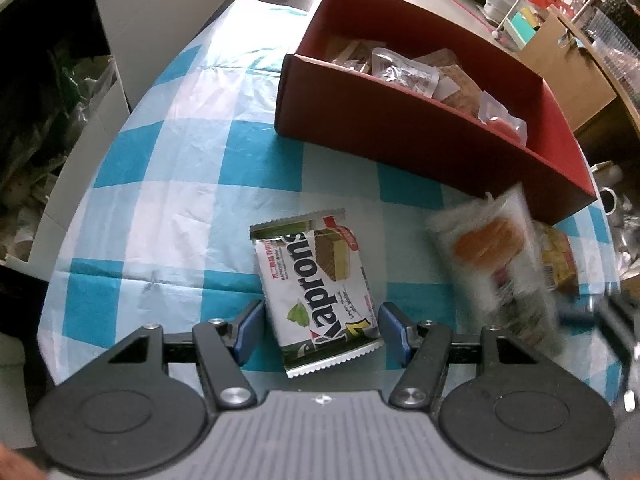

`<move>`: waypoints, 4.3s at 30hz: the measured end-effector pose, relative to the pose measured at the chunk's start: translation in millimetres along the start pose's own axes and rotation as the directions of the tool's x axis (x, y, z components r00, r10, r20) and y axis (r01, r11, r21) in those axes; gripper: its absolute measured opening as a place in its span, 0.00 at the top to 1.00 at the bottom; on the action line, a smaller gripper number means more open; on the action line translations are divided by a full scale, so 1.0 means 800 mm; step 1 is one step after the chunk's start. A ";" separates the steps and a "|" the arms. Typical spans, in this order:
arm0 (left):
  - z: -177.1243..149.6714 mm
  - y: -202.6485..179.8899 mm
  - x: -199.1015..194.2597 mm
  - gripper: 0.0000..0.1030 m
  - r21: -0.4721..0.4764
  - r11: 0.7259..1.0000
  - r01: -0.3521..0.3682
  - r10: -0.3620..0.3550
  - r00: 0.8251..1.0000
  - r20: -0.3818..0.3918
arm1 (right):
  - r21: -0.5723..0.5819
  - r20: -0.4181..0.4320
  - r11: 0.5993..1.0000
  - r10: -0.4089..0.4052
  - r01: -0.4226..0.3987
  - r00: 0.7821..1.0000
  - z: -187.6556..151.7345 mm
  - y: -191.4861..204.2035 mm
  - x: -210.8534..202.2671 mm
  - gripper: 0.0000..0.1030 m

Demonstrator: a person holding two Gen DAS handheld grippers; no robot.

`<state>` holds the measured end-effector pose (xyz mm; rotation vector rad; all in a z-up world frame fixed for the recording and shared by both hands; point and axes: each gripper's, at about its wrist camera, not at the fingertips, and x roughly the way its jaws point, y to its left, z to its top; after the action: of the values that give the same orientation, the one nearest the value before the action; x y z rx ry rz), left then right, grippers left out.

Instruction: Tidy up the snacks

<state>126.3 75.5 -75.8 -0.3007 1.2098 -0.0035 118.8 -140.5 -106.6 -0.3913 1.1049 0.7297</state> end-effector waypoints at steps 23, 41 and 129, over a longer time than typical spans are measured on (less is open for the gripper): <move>0.001 -0.001 0.008 0.42 0.064 0.991 -0.116 0.113 0.993 0.046 | 0.131 0.125 0.960 -0.264 0.247 0.957 -0.049 0.050 0.033 0.00; -0.004 0.018 0.001 0.41 0.035 0.997 -0.075 0.075 0.997 0.025 | 0.056 0.100 0.979 -0.199 0.194 0.975 0.006 0.061 0.039 0.00; -0.007 -0.008 -0.001 0.51 0.010 0.998 -0.055 0.055 0.998 0.027 | 0.179 0.022 0.974 -0.147 0.141 0.989 0.013 -0.004 0.029 0.04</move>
<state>121.6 68.5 -75.4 -0.2569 1.1910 0.0416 133.9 -128.4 -123.8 -0.3025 1.0870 0.5039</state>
